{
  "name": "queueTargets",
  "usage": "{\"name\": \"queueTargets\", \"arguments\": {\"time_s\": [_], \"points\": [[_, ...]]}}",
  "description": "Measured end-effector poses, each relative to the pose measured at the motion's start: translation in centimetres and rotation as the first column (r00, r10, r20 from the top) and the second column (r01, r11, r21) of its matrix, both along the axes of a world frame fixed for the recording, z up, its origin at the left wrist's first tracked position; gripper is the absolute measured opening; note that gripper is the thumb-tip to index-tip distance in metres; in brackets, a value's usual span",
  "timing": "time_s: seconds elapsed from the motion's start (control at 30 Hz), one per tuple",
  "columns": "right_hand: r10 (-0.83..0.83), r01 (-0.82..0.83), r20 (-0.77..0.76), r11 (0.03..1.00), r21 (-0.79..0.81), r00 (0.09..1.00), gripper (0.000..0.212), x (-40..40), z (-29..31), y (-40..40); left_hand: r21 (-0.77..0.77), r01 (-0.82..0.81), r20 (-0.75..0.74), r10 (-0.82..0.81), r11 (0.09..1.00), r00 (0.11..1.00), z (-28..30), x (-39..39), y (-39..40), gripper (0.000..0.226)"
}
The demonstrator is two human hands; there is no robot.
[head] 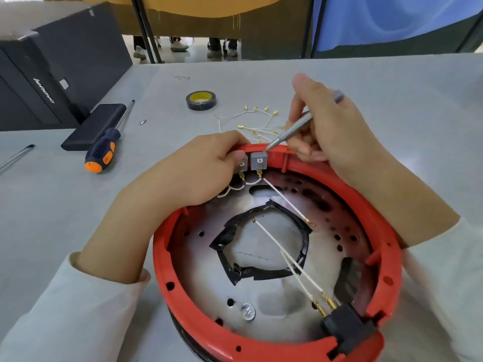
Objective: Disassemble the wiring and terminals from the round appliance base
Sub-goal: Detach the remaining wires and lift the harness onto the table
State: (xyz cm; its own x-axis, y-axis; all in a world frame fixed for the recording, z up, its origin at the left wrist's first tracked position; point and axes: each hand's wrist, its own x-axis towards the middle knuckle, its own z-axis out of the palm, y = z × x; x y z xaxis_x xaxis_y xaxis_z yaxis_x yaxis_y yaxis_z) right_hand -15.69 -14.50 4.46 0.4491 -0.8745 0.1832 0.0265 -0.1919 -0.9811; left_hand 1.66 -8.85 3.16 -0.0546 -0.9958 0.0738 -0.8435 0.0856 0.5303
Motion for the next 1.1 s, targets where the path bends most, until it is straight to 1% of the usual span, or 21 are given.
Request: {"name": "queueTargets", "arguments": {"time_s": [0.1,0.2,0.27,0.43,0.6,0.83,1.1], "points": [[-0.047,0.039,-0.09,0.995,-0.089,0.995,0.046,0.05,-0.07,0.14,-0.012,-0.003,0.005,0.003,1.0,1.0,-0.06,-0.06,-0.06,0.019],[-0.175,0.133,-0.167,0.962,-0.237,0.97,0.047,0.05,-0.34,0.07,-0.008,0.001,-0.006,-0.001,1.0,1.0,-0.04,-0.18,-0.07,0.019],[-0.24,0.174,-0.198,0.937,-0.304,0.95,0.049,-0.08,-0.55,-0.06,-0.002,-0.005,-0.008,0.005,1.0,1.0,-0.07,-0.22,-0.05,0.02],[-0.244,0.151,-0.272,0.935,-0.321,0.931,0.038,-0.33,-0.72,-0.04,0.008,-0.017,-0.02,0.017,1.0,1.0,-0.09,-0.21,-0.12,0.021],[-0.184,0.099,-0.29,0.953,-0.285,0.939,0.035,-0.29,-0.66,0.09,0.018,-0.027,-0.028,0.028,0.999,0.999,-0.21,-0.14,-0.14,0.02],[-0.179,0.081,-0.316,0.951,-0.299,0.932,0.028,-0.34,-0.58,0.21,0.014,-0.039,-0.064,0.04,0.999,0.997,-0.26,-0.15,-0.13,0.02],[-0.223,0.108,-0.338,0.939,-0.326,0.915,0.031,-0.43,-0.63,-0.05,0.022,-0.04,-0.084,0.042,0.999,0.996,-0.27,-0.15,-0.06,0.019]]}}
